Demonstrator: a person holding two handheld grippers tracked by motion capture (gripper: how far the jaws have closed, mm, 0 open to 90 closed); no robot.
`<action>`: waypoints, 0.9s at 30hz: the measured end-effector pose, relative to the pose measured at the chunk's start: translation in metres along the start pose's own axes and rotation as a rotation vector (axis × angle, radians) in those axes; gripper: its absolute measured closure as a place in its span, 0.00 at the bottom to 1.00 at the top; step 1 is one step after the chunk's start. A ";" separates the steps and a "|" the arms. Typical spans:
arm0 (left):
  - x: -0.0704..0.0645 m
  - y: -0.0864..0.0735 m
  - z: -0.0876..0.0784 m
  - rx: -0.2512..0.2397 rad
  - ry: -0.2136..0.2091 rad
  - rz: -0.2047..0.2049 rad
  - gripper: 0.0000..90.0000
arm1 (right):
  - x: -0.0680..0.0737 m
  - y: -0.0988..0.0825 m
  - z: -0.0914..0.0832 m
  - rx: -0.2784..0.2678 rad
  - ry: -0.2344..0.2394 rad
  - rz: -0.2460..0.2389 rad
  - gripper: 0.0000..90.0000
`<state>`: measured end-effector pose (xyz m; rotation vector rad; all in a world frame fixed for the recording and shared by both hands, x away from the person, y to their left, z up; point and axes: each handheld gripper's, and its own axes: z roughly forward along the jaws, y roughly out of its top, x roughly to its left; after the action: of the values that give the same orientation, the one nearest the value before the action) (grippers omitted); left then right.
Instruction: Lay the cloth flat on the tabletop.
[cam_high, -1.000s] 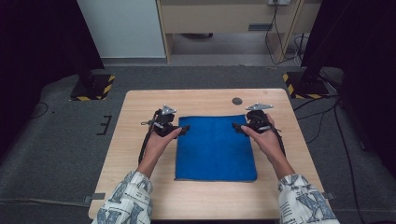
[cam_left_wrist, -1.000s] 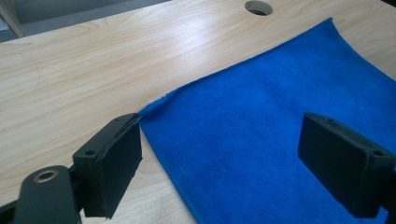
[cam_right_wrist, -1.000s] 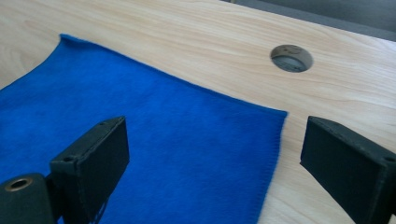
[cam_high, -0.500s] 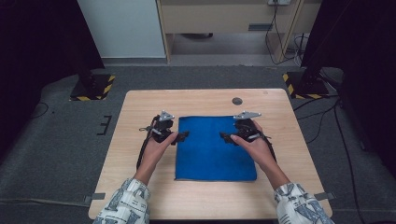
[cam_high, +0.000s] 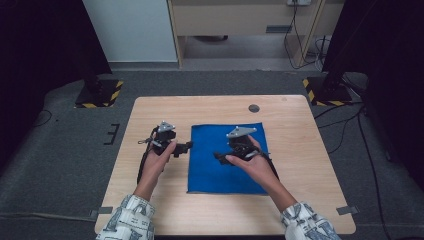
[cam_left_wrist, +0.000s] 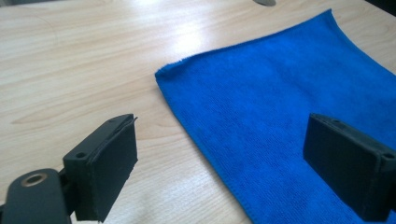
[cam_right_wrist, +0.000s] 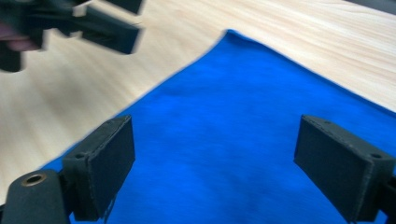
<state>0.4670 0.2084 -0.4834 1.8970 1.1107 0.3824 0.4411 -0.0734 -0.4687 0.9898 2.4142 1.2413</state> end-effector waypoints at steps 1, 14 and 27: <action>0.001 0.000 -0.001 -0.002 -0.002 0.001 0.11 | 0.005 0.001 0.002 0.004 0.007 -0.013 0.14; 0.004 -0.001 -0.006 0.007 0.007 0.039 0.10 | 0.066 0.002 0.017 0.059 0.130 -0.118 0.32; 0.016 -0.003 -0.016 -0.007 0.048 0.021 0.11 | 0.105 -0.003 0.024 0.067 0.214 -0.195 0.72</action>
<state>0.4638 0.2305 -0.4788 1.9033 1.1199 0.4455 0.3738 0.0108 -0.4768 0.6458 2.6557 1.2599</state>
